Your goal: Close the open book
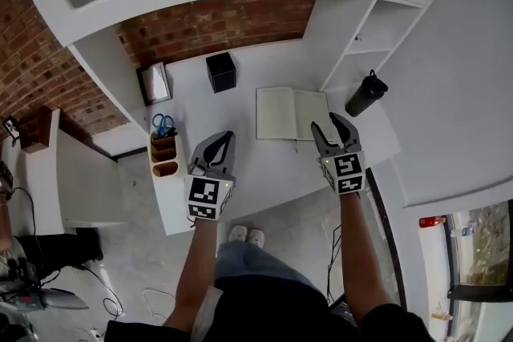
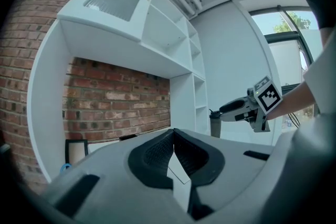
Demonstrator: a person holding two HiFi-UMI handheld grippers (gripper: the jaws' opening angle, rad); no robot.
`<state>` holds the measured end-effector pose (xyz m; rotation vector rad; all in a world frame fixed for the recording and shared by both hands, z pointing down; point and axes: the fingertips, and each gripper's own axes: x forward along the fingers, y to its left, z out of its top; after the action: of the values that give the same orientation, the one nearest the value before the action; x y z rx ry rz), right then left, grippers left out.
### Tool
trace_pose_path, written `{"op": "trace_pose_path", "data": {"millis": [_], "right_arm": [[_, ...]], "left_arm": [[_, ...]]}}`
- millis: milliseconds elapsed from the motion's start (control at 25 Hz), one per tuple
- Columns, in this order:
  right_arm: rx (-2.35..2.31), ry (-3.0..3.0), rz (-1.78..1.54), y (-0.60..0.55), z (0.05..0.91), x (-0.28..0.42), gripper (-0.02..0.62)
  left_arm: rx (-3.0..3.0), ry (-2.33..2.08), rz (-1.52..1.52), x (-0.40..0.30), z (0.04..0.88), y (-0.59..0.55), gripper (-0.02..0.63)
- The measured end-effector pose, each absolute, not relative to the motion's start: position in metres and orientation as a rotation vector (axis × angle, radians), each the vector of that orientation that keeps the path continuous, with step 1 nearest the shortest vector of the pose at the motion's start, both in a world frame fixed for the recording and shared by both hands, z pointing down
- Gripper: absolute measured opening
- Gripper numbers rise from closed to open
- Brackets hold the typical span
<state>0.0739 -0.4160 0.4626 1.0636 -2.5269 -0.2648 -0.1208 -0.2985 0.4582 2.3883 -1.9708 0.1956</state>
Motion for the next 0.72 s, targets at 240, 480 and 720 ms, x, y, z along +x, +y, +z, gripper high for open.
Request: {"op": "trace_pose_path", "data": {"millis": [240, 480, 720], "right_arm": [[0.582, -2.255, -0.601, -0.425, 0.513, 0.023, 0.186], [0.275, -1.963, -0.736, -0.416, 0.598, 0.007, 0.186], [0.178, -1.86, -0.785, -0.412, 0.655, 0.0, 0.186]], "left_arm": [[2.356, -1.967, 0.228, -0.13, 0.472, -0.296, 0.009], [2.306, -1.962, 0.249, -0.141, 0.489, -0.292, 0.009], [2.262, -1.939, 0.266, -0.143, 0.514, -0.29, 0.009]]}}
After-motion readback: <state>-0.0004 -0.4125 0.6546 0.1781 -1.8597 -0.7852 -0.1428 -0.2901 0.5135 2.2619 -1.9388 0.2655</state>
